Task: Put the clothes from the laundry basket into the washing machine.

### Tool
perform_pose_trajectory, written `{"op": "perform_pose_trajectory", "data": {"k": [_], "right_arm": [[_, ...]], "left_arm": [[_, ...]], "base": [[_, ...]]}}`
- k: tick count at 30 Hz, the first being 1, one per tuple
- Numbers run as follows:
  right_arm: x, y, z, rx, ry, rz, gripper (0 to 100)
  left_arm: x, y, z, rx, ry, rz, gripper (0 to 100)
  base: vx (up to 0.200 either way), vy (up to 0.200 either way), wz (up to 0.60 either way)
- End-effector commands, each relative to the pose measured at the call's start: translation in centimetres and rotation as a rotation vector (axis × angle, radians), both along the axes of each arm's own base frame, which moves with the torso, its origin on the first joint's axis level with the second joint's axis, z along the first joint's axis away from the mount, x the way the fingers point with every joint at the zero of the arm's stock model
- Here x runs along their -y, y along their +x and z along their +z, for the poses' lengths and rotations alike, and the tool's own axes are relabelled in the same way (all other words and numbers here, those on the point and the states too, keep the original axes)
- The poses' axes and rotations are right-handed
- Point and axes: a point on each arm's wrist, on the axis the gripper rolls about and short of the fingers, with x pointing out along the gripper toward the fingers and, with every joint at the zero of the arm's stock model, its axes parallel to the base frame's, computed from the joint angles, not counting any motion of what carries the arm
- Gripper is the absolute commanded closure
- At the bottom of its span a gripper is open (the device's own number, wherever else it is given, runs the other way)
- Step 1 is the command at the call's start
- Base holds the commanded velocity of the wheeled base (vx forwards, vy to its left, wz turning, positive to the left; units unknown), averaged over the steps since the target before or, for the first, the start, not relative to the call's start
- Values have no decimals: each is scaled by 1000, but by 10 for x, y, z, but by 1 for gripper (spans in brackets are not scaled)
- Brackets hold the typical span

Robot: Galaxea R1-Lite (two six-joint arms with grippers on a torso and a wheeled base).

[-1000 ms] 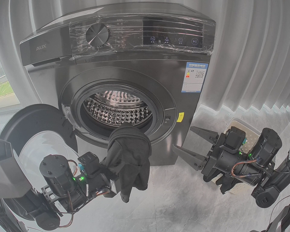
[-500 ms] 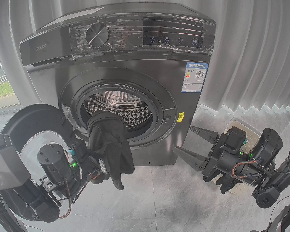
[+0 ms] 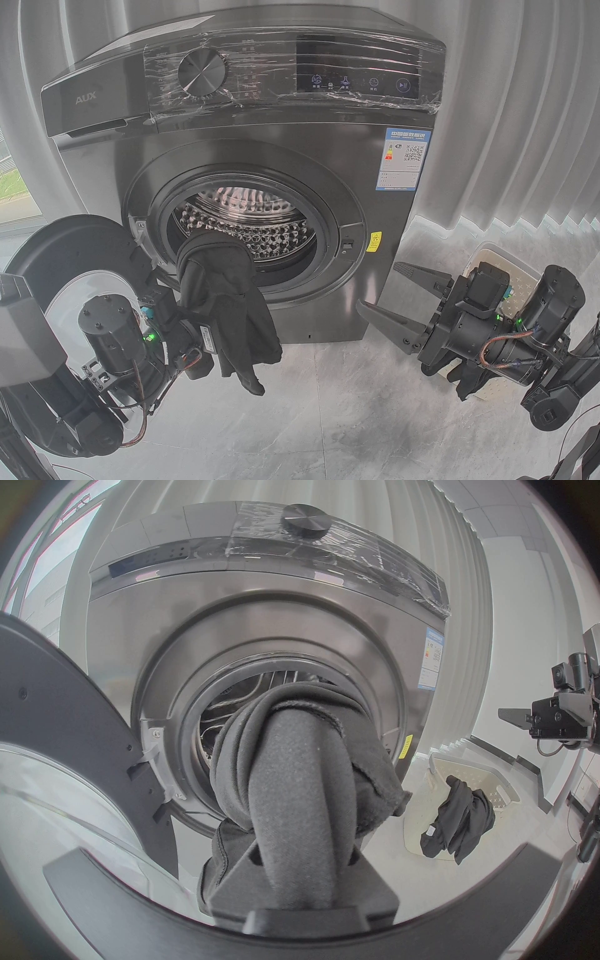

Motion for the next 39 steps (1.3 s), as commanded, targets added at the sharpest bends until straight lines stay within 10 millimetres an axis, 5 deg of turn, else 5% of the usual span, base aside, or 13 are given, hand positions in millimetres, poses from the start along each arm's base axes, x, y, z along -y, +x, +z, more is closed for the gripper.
{"op": "perform_pose_trajectory", "data": {"k": [1, 23, 32, 39], "right_arm": [[-1, 0, -1, -3, -2, 2, 0], [-3, -2, 1, 4, 2, 14, 0], [-6, -6, -1, -5, -4, 32, 0], [-10, -11, -8, -28, -22, 54, 0]], "left_arm": [[-1, 2, -3, -11, 7, 6, 100], [27, -1, -6, -20, -45, -80, 100], [33, 31, -10, 11, -37, -52, 100], [48, 85, -21, 37, -77, -23, 100]], "base": [[0, 0, 0], [55, 0, 0], [0, 0, 0], [0, 0, 0]]}}
